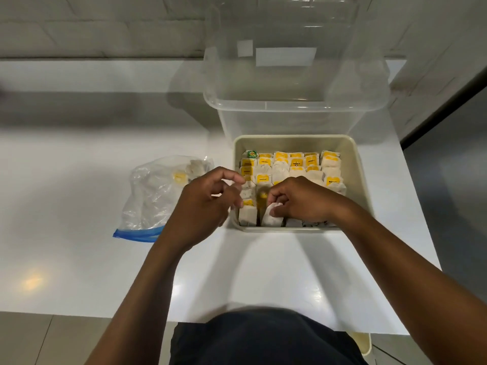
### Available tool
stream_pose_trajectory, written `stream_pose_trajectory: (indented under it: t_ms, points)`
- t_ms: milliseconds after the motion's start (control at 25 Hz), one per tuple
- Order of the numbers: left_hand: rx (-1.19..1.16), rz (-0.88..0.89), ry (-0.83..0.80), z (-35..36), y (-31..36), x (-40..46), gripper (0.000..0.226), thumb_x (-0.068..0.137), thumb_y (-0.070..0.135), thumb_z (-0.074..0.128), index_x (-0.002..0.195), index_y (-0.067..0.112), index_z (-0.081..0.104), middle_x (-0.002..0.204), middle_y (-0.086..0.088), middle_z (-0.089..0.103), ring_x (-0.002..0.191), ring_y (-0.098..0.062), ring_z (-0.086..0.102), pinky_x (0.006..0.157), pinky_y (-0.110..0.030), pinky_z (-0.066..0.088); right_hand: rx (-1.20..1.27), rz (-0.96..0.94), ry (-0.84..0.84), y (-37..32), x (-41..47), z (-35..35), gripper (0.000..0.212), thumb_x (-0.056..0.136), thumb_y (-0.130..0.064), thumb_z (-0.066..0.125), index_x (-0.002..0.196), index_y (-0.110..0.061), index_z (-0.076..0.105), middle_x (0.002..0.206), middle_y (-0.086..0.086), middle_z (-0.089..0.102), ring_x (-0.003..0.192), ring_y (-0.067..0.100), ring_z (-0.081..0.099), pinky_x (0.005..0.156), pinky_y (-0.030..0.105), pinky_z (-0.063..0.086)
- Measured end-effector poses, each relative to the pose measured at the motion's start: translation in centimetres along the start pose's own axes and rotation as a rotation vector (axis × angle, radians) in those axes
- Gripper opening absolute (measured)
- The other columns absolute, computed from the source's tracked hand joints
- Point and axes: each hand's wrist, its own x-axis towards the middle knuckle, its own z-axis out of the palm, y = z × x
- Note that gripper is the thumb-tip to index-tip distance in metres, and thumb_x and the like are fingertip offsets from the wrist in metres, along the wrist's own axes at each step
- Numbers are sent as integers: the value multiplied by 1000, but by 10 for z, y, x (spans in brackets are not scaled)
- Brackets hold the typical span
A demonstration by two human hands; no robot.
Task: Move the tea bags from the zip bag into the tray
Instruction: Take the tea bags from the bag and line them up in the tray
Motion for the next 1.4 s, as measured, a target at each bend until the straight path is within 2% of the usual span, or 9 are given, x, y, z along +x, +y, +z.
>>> stream_pose_trajectory:
  t_ms: [280,440,560,720,840,1000,1160,1280,1400]
  points:
    - [326,84,283,-38,-44,-43,7,91,29,64,95,35,62,71,13,67,57,-14,61,55,-23,46,-328,-48,156,-5,4,8,23,82,-34,72,104,-36,65,92,-13,51,93,12,58,76,34,51]
    - [686,75,359,-63,-75,-60,8,86,32,68,87,35,60,73,20,65,64,-5,60,59,-27,46,-219,-139,451,-28,-5,10,17,85,-34,69,101,-32,64,87,-11,58,81,7,57,74,33,49]
    - [769,174,395,-65,-96,-67,13,85,17,72,91,28,71,80,12,70,71,-15,65,59,-25,41,-84,-226,542,-73,-15,25,7,87,-20,68,89,-26,68,76,-12,63,67,0,53,67,18,41]
    - [779,149,560,-73,-113,-72,34,77,18,79,108,23,65,104,2,62,92,-25,54,74,-34,44,-9,-372,444,-134,-21,75,11,89,-15,63,94,-19,71,83,-6,68,71,7,60,71,24,48]
    - [938,179,559,-90,-126,-56,45,73,22,80,115,28,65,123,0,55,111,-29,49,84,-41,40,-117,-334,223,-166,-4,116,29,97,-14,51,123,-17,64,116,3,67,100,19,61,90,30,48]
    - [889,280,518,-106,-130,-40,13,85,18,67,93,28,68,85,7,65,79,-24,62,67,-38,46,-202,-179,130,-195,20,147,41,97,-5,47,137,-12,48,128,9,55,109,25,58,84,26,44]
    - [744,330,528,-117,-118,-35,8,92,32,67,98,30,70,83,9,67,66,-14,60,54,-29,49,-252,-66,215,-204,29,154,49,96,-3,49,143,-6,38,141,11,44,120,29,54,96,35,47]
    - [612,443,478,-122,-112,-31,16,95,27,64,108,26,72,83,9,65,67,-11,56,62,-25,49,-297,-162,275,-203,43,152,54,87,5,49,140,-5,43,134,10,49,119,26,50,91,31,48]
    - [552,547,374,-127,-113,-37,22,93,26,62,113,26,72,82,19,52,70,-1,48,68,-9,41,-262,-118,152,-202,65,150,37,86,5,44,119,-9,57,102,3,57,94,22,58,63,25,42]
